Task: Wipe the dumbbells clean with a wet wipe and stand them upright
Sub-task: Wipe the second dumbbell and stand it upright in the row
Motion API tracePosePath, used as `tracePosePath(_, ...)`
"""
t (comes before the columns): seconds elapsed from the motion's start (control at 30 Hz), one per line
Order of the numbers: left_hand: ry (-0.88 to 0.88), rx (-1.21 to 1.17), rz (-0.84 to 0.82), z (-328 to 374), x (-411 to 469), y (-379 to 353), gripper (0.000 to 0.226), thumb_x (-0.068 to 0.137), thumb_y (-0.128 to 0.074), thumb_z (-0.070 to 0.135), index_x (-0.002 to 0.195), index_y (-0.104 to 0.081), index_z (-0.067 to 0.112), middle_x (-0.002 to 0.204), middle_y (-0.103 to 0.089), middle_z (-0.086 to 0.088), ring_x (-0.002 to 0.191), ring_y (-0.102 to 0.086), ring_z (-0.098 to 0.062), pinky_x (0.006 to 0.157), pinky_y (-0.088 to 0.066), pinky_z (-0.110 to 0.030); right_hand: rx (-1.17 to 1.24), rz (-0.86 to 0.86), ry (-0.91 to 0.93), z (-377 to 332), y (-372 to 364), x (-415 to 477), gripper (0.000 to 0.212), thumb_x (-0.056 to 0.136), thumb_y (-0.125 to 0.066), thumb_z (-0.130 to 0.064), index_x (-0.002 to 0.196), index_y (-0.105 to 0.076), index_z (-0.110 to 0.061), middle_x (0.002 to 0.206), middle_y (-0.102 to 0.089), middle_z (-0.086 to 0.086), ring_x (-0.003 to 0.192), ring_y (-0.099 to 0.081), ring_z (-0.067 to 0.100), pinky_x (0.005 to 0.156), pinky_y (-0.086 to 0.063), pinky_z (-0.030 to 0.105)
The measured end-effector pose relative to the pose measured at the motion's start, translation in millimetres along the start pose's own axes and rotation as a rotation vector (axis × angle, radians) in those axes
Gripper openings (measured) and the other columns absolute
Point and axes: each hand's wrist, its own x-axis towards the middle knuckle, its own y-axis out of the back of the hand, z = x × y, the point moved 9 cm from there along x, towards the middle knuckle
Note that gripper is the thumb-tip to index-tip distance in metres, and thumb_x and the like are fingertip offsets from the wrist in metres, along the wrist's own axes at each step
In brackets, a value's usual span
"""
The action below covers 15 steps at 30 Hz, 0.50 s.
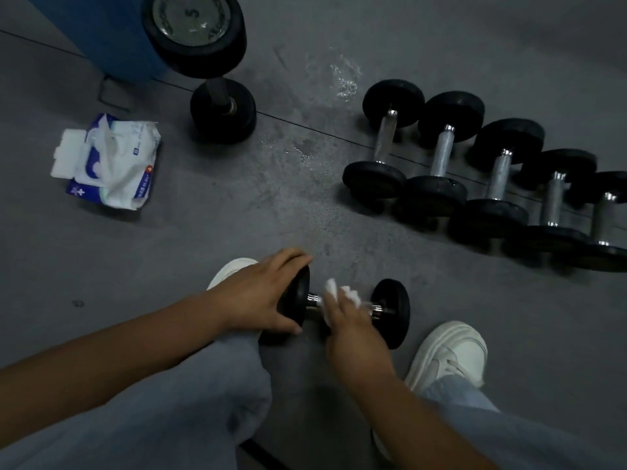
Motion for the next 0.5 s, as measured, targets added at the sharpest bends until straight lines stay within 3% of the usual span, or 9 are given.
tracePosePath(0.1, -0.024, 0.063, -0.135, 4.2, -4.8, -20.9, 0.124, 0.067, -0.078, 0.064, 0.157, -0.006, 0.019, 0.163, -0.009, 0.001, 0.146, -0.022, -0.015, 0.116, -0.022, -0.023, 0.004, 0.024, -0.214, 20.8, -0.2, -15.9, 0.078, 0.094, -0.042, -0.01, 0.155, 0.006, -0.021, 0.162, 0.003, 0.007, 0.149, -0.003, 0.028, 0.112, -0.031, 0.037)
tracePosePath(0.2, -0.073, 0.114, -0.184, 7.7, -7.3, -30.9, 0.125, 0.064, -0.078, 0.065, 0.157, -0.006, 0.022, 0.163, -0.01, 0.001, 0.147, -0.021, -0.014, 0.116, -0.019, -0.022, -0.027, -0.044, 0.0, -14.5, -21.3, -38.1, 0.081, 0.094, -0.04, -0.01, 0.154, 0.013, -0.022, 0.162, 0.016, 0.005, 0.149, 0.011, 0.023, 0.115, -0.028, 0.037)
tracePosePath(0.27, -0.089, 0.119, -0.187, 8.8, -6.1, -31.8, 0.124, 0.064, -0.078, 0.065, 0.157, -0.008, 0.023, 0.163, -0.012, 0.002, 0.147, -0.02, -0.013, 0.116, -0.017, -0.021, -0.042, -0.059, -0.03, -0.4, -22.5, -34.2, 0.077, 0.095, -0.039, -0.014, 0.156, 0.007, -0.023, 0.164, 0.005, 0.004, 0.151, 0.0, 0.023, 0.114, -0.031, 0.037)
tracePosePath(0.37, -0.059, 0.034, -0.162, 0.4, -1.1, -26.9, 0.125, 0.063, -0.079, 0.065, 0.157, -0.007, 0.026, 0.163, -0.012, 0.006, 0.147, -0.019, -0.01, 0.116, -0.017, -0.019, -0.051, -0.058, -0.222, 24.3, -8.6, -22.5, 0.075, 0.094, -0.044, -0.016, 0.156, 0.0, -0.015, 0.163, 0.0, 0.005, 0.149, -0.008, 0.026, 0.113, -0.031, 0.034)
tracePosePath(0.43, 0.014, -0.105, -0.083, -13.3, 2.7, -14.9, 0.123, 0.06, -0.078, 0.068, 0.156, -0.01, 0.031, 0.162, -0.013, 0.009, 0.144, -0.019, -0.003, 0.114, -0.018, -0.017, -0.026, -0.1, -0.075, -1.9, -5.8, -13.7, 0.077, 0.091, -0.048, -0.018, 0.156, -0.006, -0.015, 0.163, -0.002, 0.003, 0.148, -0.013, 0.025, 0.111, -0.035, 0.035)
tracePosePath(0.5, 0.088, -0.246, 0.105, -25.3, 4.6, 8.6, 0.109, 0.063, -0.068, 0.072, 0.153, -0.02, 0.035, 0.16, -0.022, 0.01, 0.141, -0.024, 0.001, 0.116, -0.024, -0.021, -0.009, -0.074, -0.042, -6.5, 7.4, 3.6, 0.082, 0.089, -0.05, -0.02, 0.156, -0.003, -0.016, 0.162, -0.01, 0.006, 0.146, -0.021, 0.025, 0.106, -0.041, 0.036)
